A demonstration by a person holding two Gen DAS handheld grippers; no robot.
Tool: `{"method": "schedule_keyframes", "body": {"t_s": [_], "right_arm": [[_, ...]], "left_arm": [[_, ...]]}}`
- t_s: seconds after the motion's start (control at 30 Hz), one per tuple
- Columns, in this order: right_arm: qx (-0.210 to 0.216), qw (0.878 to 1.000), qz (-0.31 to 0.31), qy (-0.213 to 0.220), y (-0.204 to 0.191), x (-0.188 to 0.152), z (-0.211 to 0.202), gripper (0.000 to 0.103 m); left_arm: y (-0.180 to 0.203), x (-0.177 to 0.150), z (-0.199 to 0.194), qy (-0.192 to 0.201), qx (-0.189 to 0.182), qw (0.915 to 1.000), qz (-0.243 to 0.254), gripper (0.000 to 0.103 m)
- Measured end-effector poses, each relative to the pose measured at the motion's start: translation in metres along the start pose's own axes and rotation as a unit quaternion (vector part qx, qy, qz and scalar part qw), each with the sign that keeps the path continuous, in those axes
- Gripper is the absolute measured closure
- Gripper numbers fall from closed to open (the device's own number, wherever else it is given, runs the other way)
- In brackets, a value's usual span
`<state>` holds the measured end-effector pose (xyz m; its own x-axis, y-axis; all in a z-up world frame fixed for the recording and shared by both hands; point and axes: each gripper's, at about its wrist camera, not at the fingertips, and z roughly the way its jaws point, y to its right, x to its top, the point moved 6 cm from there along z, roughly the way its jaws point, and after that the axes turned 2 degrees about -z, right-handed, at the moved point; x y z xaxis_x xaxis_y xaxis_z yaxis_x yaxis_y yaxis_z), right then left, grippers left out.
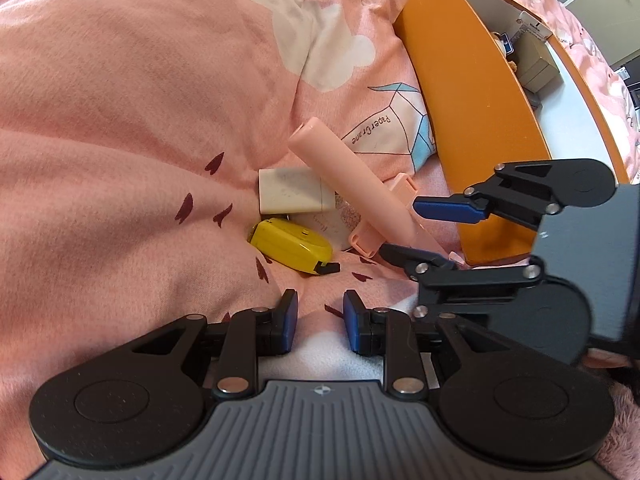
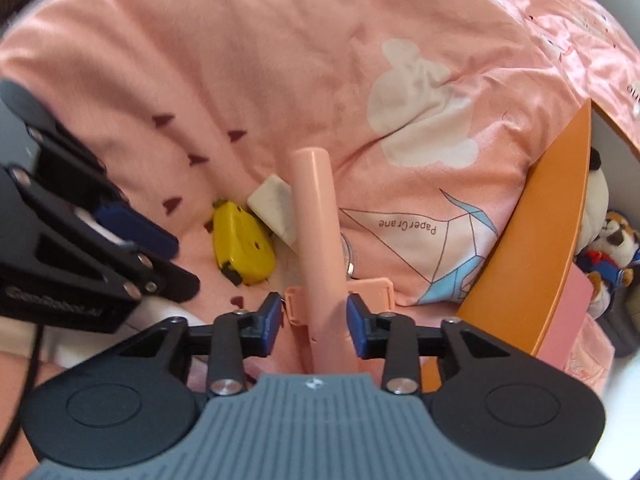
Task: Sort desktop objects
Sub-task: 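Grasp the pink cylinder with the right gripper and lift it, then carry the pink cylinder over the box while the left gripper grasps the yellow tape measure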
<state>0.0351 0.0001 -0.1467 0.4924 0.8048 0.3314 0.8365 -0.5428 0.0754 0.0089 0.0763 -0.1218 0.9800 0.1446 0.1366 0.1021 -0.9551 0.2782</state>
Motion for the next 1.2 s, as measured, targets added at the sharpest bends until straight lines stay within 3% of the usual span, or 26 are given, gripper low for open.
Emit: {"method": "schedule_keyframes", "body": {"t_s": [0.17,0.27,0.3,0.47,0.77,0.9,1.03,1.2], "right_arm": [[-0.035,0.999,-0.019,-0.014,0.000,-0.002,0.015,0.063],[-0.033,0.999,-0.016,-0.017,0.001,-0.003,0.022,0.065],[-0.032,0.999,-0.015,-0.015,0.002,-0.003,0.023,0.073],[-0.022,1.000,0.002,0.014,0.004,-0.001,0.014,0.075],[0.010,0.991,0.083,0.103,0.032,0.018,-0.045,0.075],[0.013,0.982,0.109,0.151,0.049,0.026,-0.081,0.075],[-0.012,0.975,0.122,0.187,0.068,0.026,-0.114,0.075],[-0.060,0.970,0.139,0.188,0.094,0.008,-0.135,0.075]], "left_arm": [[-0.001,0.000,0.000,0.002,-0.003,1.0000,-0.001,0.073],[0.000,0.001,0.000,0.006,-0.006,1.0000,-0.004,0.073],[0.000,0.001,0.000,0.007,-0.007,0.9999,-0.005,0.073],[-0.005,0.004,-0.001,0.016,-0.025,0.9989,-0.036,0.073],[-0.020,0.014,0.002,0.023,-0.055,0.9908,-0.122,0.073],[-0.027,0.018,0.010,0.027,-0.060,0.9822,-0.176,0.073],[-0.033,0.023,0.018,0.031,-0.061,0.9721,-0.224,0.073],[-0.036,0.026,0.030,0.030,-0.037,0.9650,-0.258,0.073]]}}
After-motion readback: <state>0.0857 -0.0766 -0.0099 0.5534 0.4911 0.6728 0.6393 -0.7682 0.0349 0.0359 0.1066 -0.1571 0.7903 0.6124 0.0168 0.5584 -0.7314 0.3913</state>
